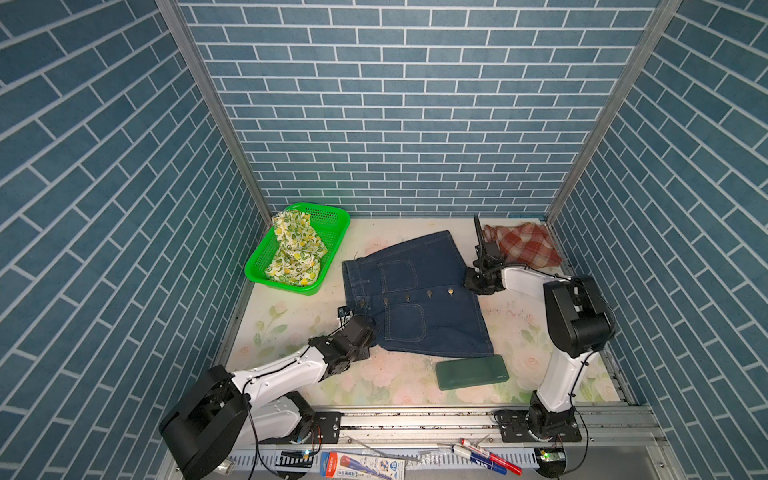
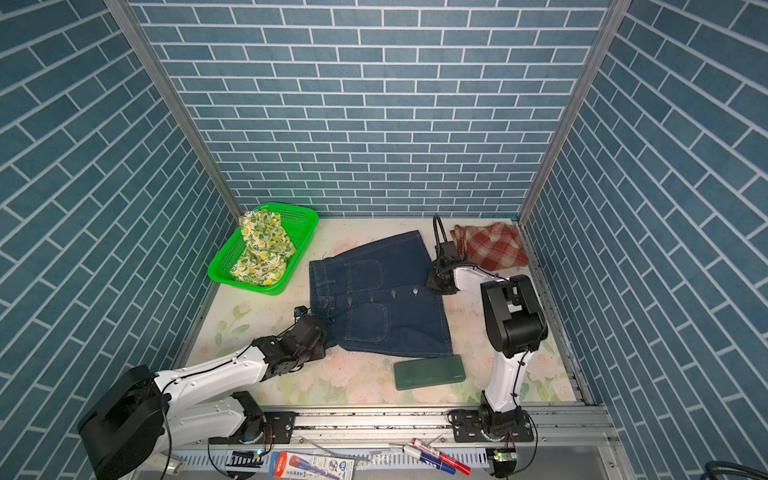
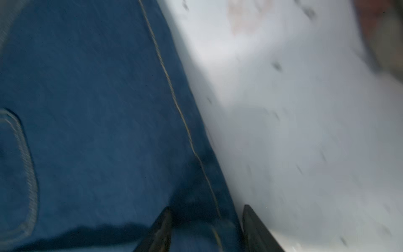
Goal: Fold and stack the skirts
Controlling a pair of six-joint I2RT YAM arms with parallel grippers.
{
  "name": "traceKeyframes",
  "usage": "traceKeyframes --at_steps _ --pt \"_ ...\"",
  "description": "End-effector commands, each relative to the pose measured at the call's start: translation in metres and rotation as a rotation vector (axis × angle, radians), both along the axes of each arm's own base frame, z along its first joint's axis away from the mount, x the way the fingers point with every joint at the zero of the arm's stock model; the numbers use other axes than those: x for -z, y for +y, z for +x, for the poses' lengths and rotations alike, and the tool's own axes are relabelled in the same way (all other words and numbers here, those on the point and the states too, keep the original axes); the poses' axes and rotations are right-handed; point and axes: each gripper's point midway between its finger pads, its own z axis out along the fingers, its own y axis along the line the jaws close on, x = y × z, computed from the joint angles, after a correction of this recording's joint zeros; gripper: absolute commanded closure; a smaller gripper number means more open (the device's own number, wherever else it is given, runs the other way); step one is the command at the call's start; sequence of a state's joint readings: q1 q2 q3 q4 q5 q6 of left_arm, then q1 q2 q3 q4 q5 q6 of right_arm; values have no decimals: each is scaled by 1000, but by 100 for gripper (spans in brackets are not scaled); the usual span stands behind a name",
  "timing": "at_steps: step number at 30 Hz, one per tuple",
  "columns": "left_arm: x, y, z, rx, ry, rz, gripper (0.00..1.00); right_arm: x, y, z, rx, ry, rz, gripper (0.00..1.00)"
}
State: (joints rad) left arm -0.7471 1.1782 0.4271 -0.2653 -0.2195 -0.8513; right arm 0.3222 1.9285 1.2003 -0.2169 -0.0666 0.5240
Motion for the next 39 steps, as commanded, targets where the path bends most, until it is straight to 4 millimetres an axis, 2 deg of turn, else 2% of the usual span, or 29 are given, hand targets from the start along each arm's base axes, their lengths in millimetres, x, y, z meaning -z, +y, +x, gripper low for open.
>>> traceKeyframes --at_steps 1,5,8,13,16,18,22,25,29,31,32,33,36,39 --pt "3 -9 -1 44 37 9 100 1 12 28 -3 -11 19 48" --pt "5 -21 1 64 52 -8 100 -11 32 59 -24 -37 85 48" --pt "5 -29 4 77 50 -18 100 -4 47 81 -41 -33 126 50" --pt "3 -34 1 90 57 -17 100 4 64 108 -55 -46 159 68" --pt "1 -34 0 91 55 -20 100 2 76 123 -71 -65 194 81" --pt "-1 -37 0 94 46 -34 100 -2 89 133 -92 -90 217 85" --pt "-7 -55 3 127 25 -69 100 -16 114 158 -124 -142 274 85" --pt "-12 -79 5 173 9 -97 100 -33 130 177 -137 -191 321 82" --pt "-16 -115 4 251 -7 -137 100 -68 134 197 -155 -269 321 73" --pt "-20 -131 2 298 -14 -153 92 -88 125 202 -156 -304 299 62" --pt "-22 -136 2 318 -17 -151 84 -99 117 203 -150 -317 289 54" --pt "-25 -140 1 339 -23 -146 70 -107 107 202 -141 -323 267 49" --pt "-36 -140 -1 377 -49 -148 40 -125 72 190 -90 -327 182 42" --pt "-47 -129 -5 409 -72 -116 25 -132 37 165 -20 -301 99 39"
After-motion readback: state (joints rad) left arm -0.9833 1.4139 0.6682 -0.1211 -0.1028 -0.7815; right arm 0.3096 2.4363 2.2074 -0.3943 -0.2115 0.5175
